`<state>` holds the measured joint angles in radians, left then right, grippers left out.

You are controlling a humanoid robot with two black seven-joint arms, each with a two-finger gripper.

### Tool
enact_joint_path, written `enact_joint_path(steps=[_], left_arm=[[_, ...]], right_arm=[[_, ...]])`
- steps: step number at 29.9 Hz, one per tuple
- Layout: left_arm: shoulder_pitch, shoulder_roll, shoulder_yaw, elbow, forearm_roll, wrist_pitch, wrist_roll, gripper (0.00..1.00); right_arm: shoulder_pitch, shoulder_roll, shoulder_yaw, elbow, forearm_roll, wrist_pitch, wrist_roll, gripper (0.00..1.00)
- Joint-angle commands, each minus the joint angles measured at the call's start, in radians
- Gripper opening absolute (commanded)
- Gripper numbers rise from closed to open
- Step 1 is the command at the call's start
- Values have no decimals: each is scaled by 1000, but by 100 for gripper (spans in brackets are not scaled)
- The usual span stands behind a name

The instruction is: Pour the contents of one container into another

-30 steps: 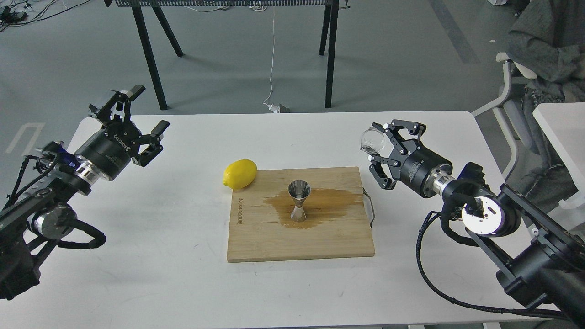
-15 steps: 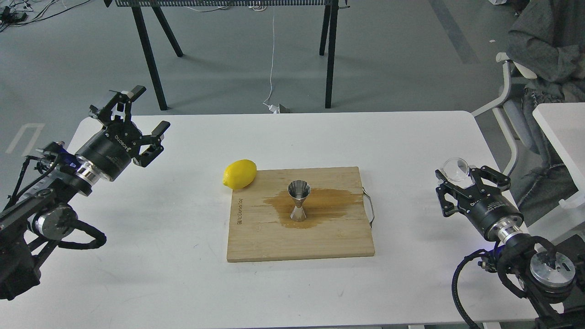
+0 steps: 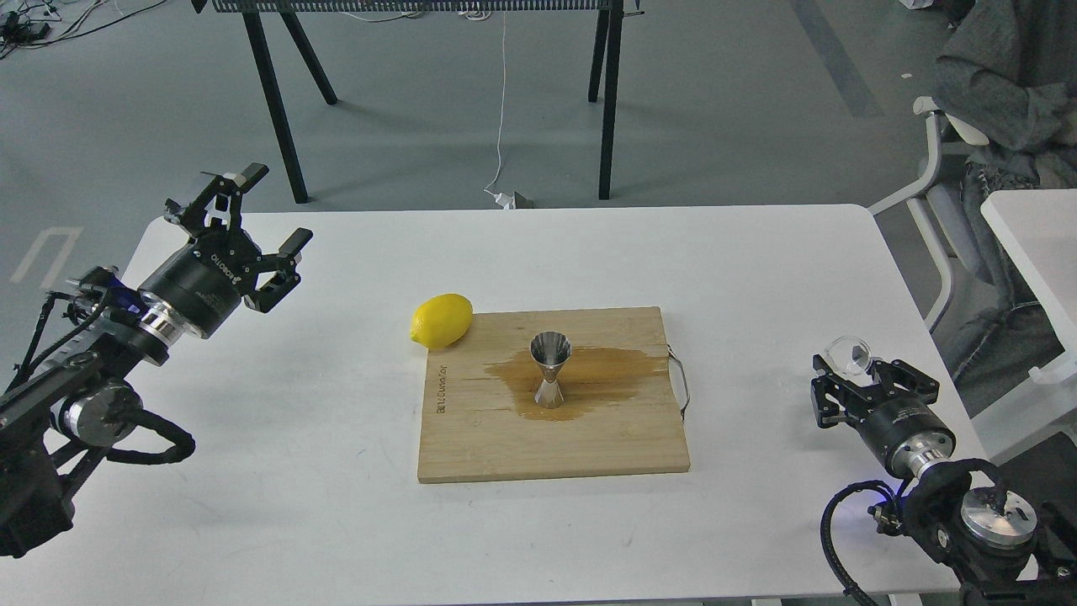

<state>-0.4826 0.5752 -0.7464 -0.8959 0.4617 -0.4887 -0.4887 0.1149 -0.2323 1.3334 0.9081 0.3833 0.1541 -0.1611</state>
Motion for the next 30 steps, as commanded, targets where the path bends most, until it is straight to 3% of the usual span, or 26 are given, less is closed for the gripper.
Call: enact_joint_path(steps=[1, 20, 24, 26, 30], left_arm=[[1, 0, 1, 0, 0, 0, 0, 99], [-1, 0, 1, 0, 0, 0, 0, 99], [-1, 0, 1, 0, 0, 0, 0, 99], [1, -1, 1, 0, 2, 0, 0, 99], [1, 0, 2, 0, 2, 0, 0, 99]], right_arm=[[14, 8, -5, -6, 0, -22, 0, 47], [31, 33, -17, -34, -6, -51, -1, 66], [28, 33, -17, -28, -6, -47, -1, 80], [23, 33, -17, -20, -6, -48, -1, 95], [9, 28, -17, 9, -3, -48, -3, 95]])
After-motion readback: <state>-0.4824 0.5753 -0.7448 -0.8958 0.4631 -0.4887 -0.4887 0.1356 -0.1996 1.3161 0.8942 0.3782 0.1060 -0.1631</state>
